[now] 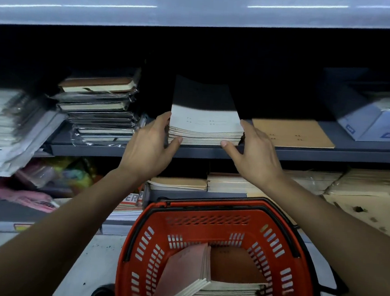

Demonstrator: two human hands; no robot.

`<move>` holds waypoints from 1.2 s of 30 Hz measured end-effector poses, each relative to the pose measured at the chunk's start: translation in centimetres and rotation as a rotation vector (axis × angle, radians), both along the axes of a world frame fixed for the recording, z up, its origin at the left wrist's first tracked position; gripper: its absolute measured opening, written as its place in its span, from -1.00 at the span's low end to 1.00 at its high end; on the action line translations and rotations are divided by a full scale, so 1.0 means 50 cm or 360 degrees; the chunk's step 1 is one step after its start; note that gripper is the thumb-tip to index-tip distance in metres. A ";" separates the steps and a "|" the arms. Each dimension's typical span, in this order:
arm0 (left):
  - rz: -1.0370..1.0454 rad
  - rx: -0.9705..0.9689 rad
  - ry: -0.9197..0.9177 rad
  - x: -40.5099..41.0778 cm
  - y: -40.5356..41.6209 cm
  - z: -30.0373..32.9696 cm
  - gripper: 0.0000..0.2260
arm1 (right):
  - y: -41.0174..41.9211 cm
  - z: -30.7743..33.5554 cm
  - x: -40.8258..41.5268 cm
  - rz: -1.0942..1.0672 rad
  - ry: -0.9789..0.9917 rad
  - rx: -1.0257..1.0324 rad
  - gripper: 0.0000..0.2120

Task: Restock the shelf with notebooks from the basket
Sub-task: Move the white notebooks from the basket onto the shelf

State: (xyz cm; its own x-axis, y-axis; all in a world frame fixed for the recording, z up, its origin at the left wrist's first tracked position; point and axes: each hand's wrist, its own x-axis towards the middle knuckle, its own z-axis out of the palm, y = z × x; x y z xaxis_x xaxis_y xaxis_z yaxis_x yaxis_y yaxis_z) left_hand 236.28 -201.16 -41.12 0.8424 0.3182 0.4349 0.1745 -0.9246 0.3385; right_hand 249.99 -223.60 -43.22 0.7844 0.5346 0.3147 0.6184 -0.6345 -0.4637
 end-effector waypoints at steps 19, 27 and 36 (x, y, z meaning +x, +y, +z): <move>0.0065 -0.0355 0.0150 -0.202 -0.124 -0.124 -0.57 | -0.114 -0.132 -0.213 -0.0002 0.0178 -0.0112 -0.40; 0.0118 -0.0513 0.0331 -0.240 -0.122 -0.261 -0.59 | -0.112 -0.232 -0.256 0.0075 0.0293 -0.0340 -0.37; 0.0257 -0.0820 0.0765 -0.233 -0.123 -0.416 -0.68 | -0.077 -0.353 -0.265 0.0137 0.0689 -0.0676 -0.64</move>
State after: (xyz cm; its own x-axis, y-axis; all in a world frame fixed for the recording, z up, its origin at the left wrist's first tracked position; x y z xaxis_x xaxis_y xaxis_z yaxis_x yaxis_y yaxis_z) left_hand 224.64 -207.33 -61.89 0.8278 0.5199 -0.2108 0.5349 -0.6181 0.5761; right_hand 236.74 -227.43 -60.88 0.7417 0.6108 -0.2773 0.4878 -0.7749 -0.4021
